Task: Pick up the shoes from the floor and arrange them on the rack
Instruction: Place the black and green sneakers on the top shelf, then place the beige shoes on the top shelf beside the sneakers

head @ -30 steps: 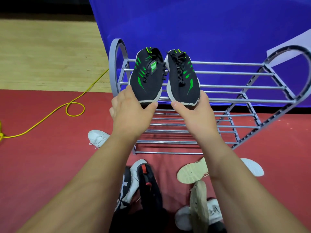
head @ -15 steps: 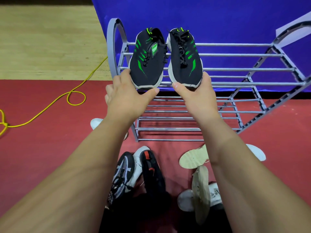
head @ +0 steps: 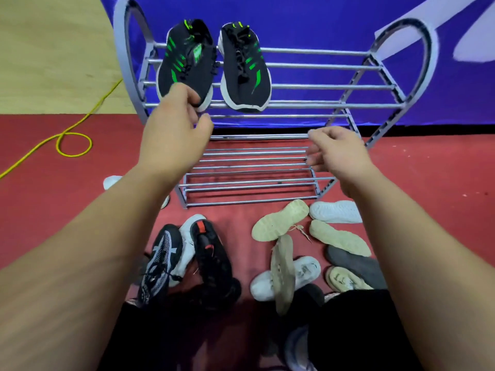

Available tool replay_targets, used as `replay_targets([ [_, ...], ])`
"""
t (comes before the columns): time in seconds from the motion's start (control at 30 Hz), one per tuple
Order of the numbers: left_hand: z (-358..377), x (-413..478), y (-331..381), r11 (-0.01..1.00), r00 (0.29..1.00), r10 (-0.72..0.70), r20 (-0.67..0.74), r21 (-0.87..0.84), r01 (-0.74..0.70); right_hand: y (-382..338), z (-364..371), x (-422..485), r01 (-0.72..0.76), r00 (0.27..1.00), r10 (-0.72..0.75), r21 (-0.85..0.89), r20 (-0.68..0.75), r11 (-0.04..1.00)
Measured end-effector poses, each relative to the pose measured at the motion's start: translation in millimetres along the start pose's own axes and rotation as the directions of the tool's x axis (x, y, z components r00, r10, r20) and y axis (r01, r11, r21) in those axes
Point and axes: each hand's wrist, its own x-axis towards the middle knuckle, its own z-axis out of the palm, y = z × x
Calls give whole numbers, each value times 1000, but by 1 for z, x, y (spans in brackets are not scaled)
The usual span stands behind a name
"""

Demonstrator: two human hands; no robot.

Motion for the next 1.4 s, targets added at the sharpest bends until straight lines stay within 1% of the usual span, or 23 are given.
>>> replay_targets([
  [0.07,12,-12,1,996,983,55,174,52,-65,24,-12,-4,-100,994,102,-76,31,992],
  [0.13,27,-24,-1,984,949,97,299,117,-137,48,-18,-9,-163,982,177,-166,72,973],
  [0.27,64,-43,-17,958,859,28,512,232,-169,105,-13,-17,-235,948,298,-388,109,891],
  [0.33,88,-55,-29,929,729,-94,678,322,-180,136,-4,-21,-255,913,373,-482,166,838],
  [0.4,110,-69,-45,889,532,-254,808,411,-200,166,8,-31,-226,854,446,-581,269,782],
  [0.47,131,-84,-66,861,355,-356,864,451,-234,196,22,-41,-206,789,528,-674,314,709],
  [0.53,149,-98,-84,840,266,-415,870,479,-256,228,39,-52,-199,749,584,-735,312,648],
  [0.6,161,-109,-85,824,237,-455,858,507,-254,255,60,-62,-167,713,613,-767,341,620],
  [0.67,178,-117,-81,839,244,-442,863,494,-228,280,80,-72,-133,658,645,-782,389,608],
  [0.73,198,-125,-81,878,255,-406,878,452,-158,298,95,-78,-98,612,654,-778,445,621],
  [0.83,222,-134,-86,898,233,-402,886,431,-89,315,101,-78,9,543,663,-793,515,609],
  [0.87,226,-135,-88,895,224,-411,884,438,-88,318,100,-77,24,562,648,-794,513,608],
  [0.9,229,-137,-89,892,218,-418,882,444,-87,318,97,-76,-7,610,629,-790,482,613],
  [0.97,235,-137,-88,891,217,-431,876,451,-49,320,90,-72,-159,768,530,-696,358,700],
  [1.0,237,-135,-86,894,224,-432,873,447,-16,322,87,-71,-252,825,483,-572,295,780],
  [1.03,240,-134,-84,900,231,-430,873,436,28,321,84,-70,-346,860,451,-376,240,860],
  [1.07,243,-132,-82,904,242,-426,872,418,88,320,83,-69,-448,861,470,-147,197,882],
  [1.1,246,-131,-80,905,247,-423,872,394,159,317,81,-69,-524,843,511,47,166,850],
  [1.13,248,-131,-76,902,248,-419,873,368,228,320,79,-67,-562,827,544,173,142,809],
  [1.2,253,-133,-71,875,233,-433,871,344,340,323,76,-70,-618,785,601,243,150,747],
  [1.27,255,-139,-64,824,190,-472,861,354,443,325,76,-73,-691,716,668,342,204,636],
  [1.33,257,-145,-59,713,63,-529,846,403,574,317,77,-78,-736,653,683,489,329,468],
  [1.4,260,-151,-59,608,-97,-504,858,432,666,302,77,-80,-750,644,619,531,449,394],
])
